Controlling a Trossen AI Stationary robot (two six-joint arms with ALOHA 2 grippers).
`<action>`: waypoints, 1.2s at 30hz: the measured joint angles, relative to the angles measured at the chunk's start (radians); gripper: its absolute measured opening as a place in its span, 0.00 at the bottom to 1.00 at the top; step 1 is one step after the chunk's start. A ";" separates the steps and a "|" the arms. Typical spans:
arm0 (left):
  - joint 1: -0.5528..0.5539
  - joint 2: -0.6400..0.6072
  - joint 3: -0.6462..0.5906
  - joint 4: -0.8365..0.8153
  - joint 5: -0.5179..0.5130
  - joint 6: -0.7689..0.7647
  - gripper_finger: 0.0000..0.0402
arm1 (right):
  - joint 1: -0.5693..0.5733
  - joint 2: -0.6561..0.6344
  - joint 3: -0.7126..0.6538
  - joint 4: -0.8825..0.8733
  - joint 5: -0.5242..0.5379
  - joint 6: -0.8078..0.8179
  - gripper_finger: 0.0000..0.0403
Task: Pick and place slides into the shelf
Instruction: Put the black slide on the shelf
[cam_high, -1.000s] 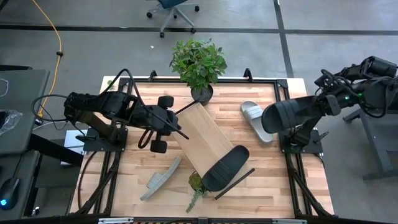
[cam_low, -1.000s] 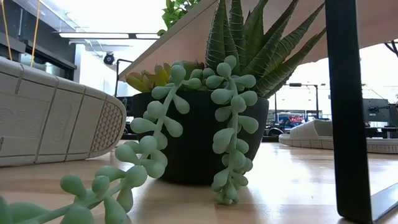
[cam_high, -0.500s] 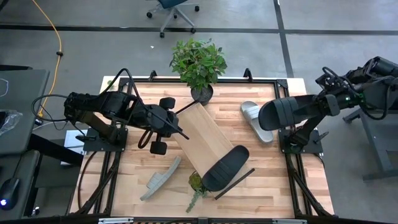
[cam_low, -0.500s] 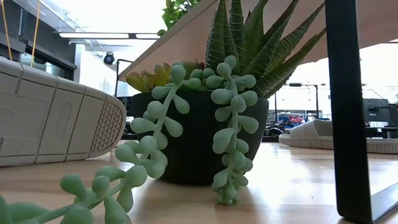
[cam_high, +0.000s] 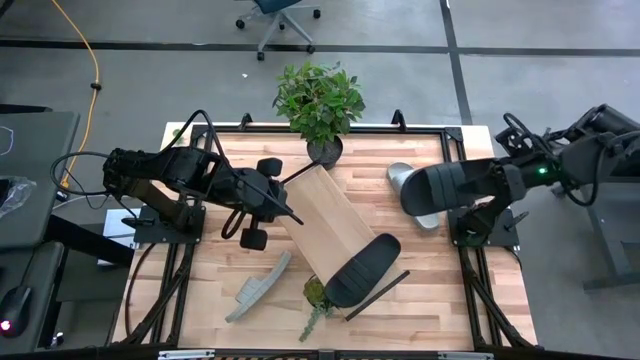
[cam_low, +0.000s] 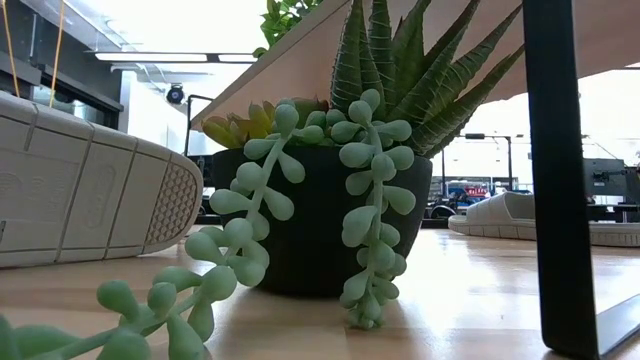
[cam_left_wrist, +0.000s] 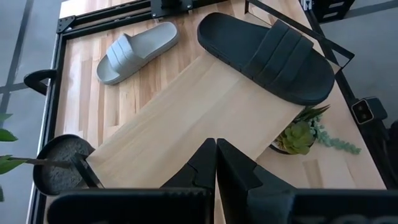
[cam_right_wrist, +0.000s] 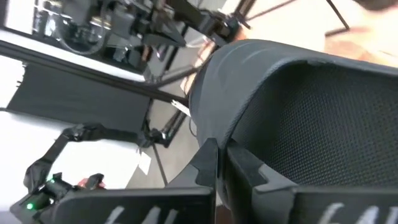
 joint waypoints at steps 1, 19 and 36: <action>0.000 0.000 0.000 0.000 0.005 0.000 0.01 | -0.018 0.006 0.000 0.022 0.000 -0.023 0.00; 0.000 0.000 0.000 -0.002 0.008 0.029 0.01 | -0.401 0.100 0.000 0.121 -0.345 -0.311 0.00; 0.000 0.000 0.000 -0.017 0.079 0.091 0.01 | -0.698 0.278 0.000 0.116 -0.735 -0.553 0.00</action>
